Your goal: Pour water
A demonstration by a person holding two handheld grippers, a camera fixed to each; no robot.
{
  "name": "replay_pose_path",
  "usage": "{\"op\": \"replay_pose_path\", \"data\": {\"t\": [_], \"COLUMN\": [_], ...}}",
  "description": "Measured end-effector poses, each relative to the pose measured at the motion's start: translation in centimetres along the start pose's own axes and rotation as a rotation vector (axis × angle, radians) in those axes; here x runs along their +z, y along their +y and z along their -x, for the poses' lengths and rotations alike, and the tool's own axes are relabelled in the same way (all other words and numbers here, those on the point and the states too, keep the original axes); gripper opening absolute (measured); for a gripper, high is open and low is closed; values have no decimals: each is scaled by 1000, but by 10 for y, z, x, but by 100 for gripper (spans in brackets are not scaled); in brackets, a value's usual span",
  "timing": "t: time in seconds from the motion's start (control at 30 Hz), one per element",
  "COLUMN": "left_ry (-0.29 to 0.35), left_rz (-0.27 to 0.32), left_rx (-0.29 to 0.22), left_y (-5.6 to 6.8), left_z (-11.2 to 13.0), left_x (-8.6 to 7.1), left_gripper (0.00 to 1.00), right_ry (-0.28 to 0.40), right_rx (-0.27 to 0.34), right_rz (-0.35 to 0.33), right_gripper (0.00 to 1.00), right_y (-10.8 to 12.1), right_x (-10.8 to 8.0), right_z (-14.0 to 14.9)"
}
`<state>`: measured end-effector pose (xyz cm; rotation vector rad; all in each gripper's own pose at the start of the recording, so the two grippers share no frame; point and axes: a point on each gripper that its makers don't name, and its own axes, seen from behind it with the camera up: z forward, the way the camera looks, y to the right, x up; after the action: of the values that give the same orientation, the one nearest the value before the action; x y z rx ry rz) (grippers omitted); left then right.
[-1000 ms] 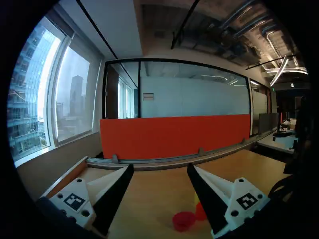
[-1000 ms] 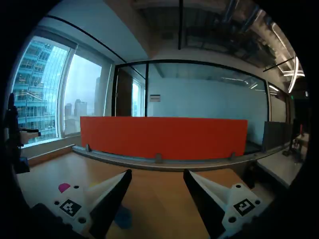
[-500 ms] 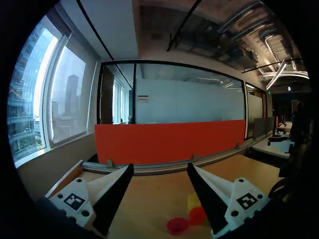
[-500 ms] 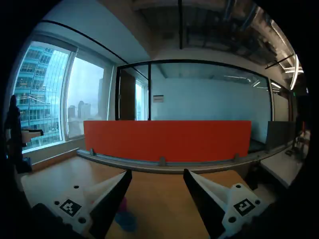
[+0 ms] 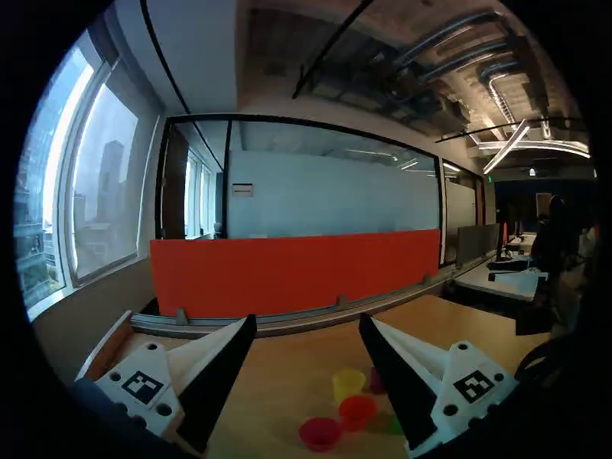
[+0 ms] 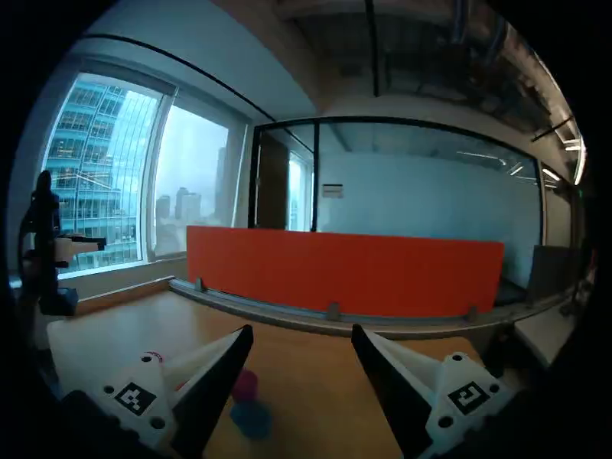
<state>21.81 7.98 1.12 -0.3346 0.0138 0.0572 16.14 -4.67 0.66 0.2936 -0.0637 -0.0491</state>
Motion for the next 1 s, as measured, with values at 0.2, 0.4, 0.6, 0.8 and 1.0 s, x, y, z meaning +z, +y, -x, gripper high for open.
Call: {"op": "replay_pose_path", "data": {"t": [0.2, 0.4, 0.6, 0.8, 1.0], "left_ry": [-10, -14, -33, -65, -82], "left_rz": [75, 152, 193, 238, 273], "left_rx": [8, 18, 41, 44, 36], "left_y": [16, 31, 40, 50, 58], "left_z": [3, 8, 18, 33, 45], "left_x": [1, -1, -2, -3, -2], "left_gripper": [99, 100, 99, 100, 100], "right_ry": [8, 8, -14, -48, -86], "right_rx": [7, 2, -16, -37, -53], "right_rz": [-87, -138, -161, -194, -218], "right_gripper": [100, 100, 100, 100, 100], "right_y": [-19, -27, -31, -39, -43], "right_x": [-4, -7, -8, -7, -8], "right_z": [-7, -9, -5, 2, 15]}}
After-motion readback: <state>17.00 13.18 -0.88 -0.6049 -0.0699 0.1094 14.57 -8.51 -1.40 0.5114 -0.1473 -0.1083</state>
